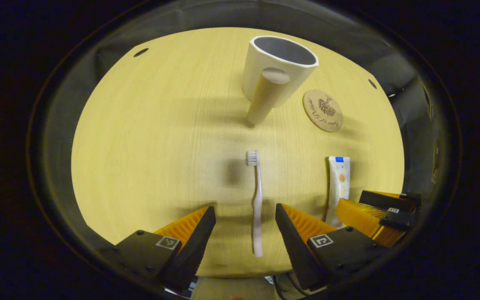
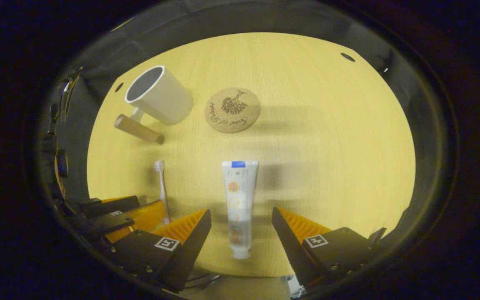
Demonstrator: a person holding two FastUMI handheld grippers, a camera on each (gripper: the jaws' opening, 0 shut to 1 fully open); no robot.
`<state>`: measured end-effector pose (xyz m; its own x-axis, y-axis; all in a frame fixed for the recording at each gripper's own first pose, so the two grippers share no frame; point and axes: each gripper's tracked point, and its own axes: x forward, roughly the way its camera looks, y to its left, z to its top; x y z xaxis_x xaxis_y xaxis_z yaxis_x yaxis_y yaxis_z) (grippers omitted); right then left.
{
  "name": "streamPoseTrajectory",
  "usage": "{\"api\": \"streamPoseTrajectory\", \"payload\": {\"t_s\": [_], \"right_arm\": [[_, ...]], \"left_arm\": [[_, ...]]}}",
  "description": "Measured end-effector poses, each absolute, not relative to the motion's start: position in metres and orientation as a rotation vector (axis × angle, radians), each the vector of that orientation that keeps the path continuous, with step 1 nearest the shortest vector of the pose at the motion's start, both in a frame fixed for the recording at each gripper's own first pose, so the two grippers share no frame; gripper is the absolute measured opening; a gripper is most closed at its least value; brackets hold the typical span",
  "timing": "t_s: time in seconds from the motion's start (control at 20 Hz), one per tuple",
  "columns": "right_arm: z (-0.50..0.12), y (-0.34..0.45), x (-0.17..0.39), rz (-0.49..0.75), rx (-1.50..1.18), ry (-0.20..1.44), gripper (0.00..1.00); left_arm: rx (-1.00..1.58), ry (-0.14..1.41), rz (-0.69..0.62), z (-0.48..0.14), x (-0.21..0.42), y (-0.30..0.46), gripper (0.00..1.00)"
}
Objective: Put the toothbrush and toothpaste on the desktop into the cup, then pick up the cup and place it on the coaster on the desktop.
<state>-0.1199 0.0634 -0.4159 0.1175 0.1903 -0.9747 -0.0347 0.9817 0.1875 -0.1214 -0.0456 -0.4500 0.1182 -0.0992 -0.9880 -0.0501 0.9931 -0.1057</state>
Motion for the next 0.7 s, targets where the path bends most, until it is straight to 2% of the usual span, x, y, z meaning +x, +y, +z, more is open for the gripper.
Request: {"api": "streamPoseTrajectory", "payload": {"t_s": [0.7], "right_arm": [[-0.449,0.059,-0.128,0.122,0.038,1.502,0.91]], "left_arm": [[-0.022,1.488,0.010,-0.471,-0.121,-0.038,0.96]]}}
